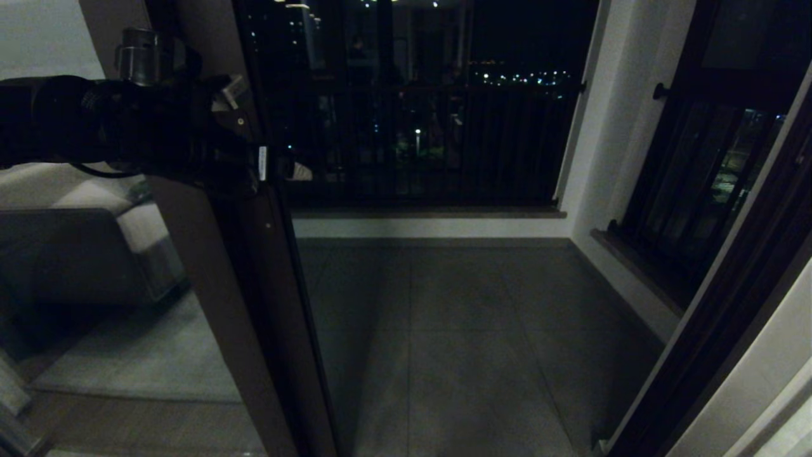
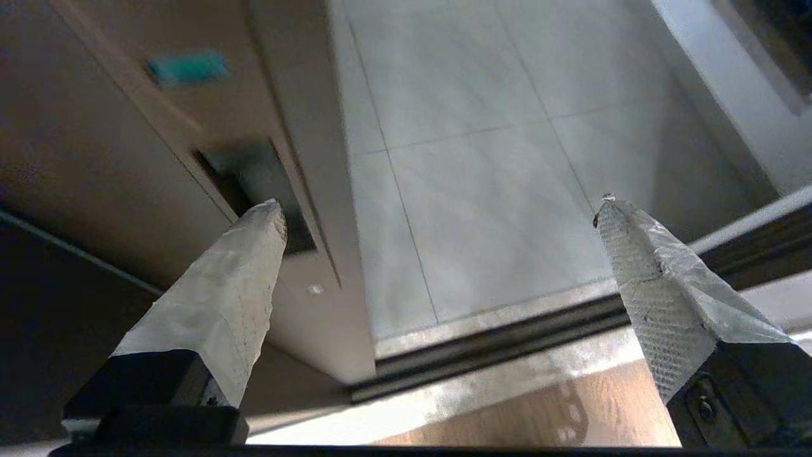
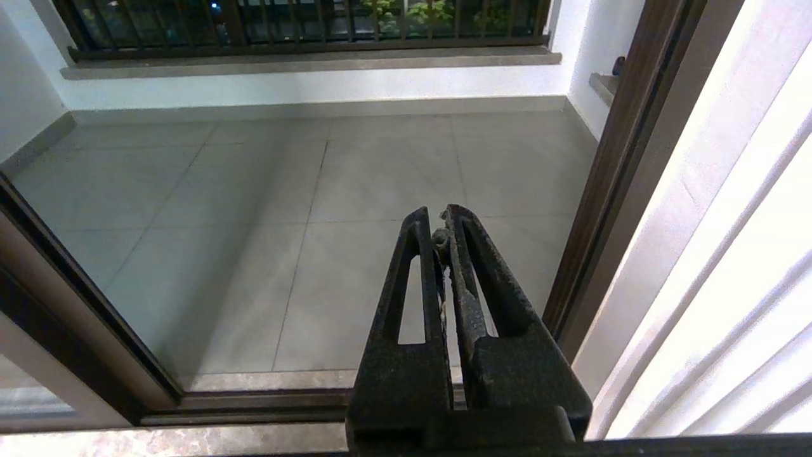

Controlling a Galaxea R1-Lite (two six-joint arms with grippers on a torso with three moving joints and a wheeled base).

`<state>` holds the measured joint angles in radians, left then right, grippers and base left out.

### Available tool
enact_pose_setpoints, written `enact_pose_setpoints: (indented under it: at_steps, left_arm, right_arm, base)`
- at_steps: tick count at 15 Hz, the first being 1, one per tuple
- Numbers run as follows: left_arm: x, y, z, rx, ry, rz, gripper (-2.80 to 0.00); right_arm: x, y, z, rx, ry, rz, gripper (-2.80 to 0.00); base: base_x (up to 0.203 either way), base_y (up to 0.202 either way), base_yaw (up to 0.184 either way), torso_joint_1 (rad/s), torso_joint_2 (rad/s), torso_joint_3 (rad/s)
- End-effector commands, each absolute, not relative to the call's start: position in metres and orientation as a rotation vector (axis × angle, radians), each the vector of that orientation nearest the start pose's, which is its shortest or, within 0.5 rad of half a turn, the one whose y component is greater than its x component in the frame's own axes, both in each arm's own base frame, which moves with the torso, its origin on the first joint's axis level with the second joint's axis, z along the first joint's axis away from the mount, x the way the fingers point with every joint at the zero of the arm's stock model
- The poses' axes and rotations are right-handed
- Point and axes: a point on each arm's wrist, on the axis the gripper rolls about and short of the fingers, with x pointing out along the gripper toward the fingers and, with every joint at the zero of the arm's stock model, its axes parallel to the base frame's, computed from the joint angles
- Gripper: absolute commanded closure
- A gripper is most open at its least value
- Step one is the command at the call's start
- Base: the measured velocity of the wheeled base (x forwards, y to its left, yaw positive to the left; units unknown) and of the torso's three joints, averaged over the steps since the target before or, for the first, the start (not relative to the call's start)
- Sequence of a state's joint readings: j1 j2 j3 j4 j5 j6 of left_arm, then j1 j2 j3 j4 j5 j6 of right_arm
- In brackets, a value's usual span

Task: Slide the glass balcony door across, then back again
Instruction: Close the slid door

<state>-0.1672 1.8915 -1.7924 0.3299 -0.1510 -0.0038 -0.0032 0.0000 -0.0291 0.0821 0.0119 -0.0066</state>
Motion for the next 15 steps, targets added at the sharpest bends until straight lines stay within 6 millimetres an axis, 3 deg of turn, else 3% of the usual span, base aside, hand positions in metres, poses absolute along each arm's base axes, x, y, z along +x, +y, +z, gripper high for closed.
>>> enact_pose_setpoints:
  at_steps: [1,15]
  left_arm:
    - [0.369,-0.067,0.295,0.000,0.440,-0.319,-2.80]
    - [0.365,-0.093,0.298,0.012,0.411,-0.388,-2.80]
  right_arm:
    - [-0.025,0.000,0.075,-0.007,0.054,0.009,0.00]
    - [-0.025,0.000,0.075,-0.007,0.055,0.009,0.00]
  base:
    - [0.000,0.000,0.000,0.000,0.00,0.000]
    - [0.000,0.000,0.000,0.000,0.00,0.000]
